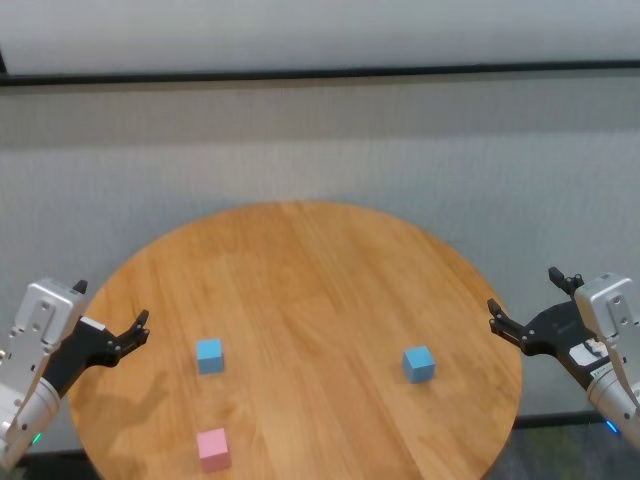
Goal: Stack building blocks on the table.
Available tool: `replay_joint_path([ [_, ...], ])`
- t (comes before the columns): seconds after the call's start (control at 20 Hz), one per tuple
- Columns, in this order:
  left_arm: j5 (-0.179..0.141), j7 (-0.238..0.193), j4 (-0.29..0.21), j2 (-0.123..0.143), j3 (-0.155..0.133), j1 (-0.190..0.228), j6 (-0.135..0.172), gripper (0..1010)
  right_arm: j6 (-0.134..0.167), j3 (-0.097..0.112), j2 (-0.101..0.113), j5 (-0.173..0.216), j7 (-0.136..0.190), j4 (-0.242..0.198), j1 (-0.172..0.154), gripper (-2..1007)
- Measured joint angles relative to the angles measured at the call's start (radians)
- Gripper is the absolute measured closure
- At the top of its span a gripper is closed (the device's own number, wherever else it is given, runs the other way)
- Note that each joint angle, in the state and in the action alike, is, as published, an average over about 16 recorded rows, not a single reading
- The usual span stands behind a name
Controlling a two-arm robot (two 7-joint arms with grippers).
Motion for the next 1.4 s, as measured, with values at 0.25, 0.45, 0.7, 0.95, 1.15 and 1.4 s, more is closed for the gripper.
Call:
replay_joint_path([
  [0.25,0.000,0.000,0.000,0.000,0.000,0.000,0.000,10,0.000,0.000,0.000,0.000,0.000,0.000,0.000,5],
  [0.45,0.000,0.000,0.000,0.000,0.000,0.000,0.000,10,0.000,0.000,0.000,0.000,0.000,0.000,0.000,5],
  [0.7,0.000,0.000,0.000,0.000,0.000,0.000,0.000,11,0.000,0.000,0.000,0.000,0.000,0.000,0.000,5],
  [0.95,0.000,0.000,0.000,0.000,0.000,0.000,0.000,11,0.000,0.000,0.000,0.000,0.000,0.000,0.000,5],
  [1.15,0.000,0.000,0.000,0.000,0.000,0.000,0.000,11,0.000,0.000,0.000,0.000,0.000,0.000,0.000,4],
  [1.4,0.000,0.000,0.000,0.000,0.000,0.000,0.000,11,0.000,0.000,0.000,0.000,0.000,0.000,0.000,4],
])
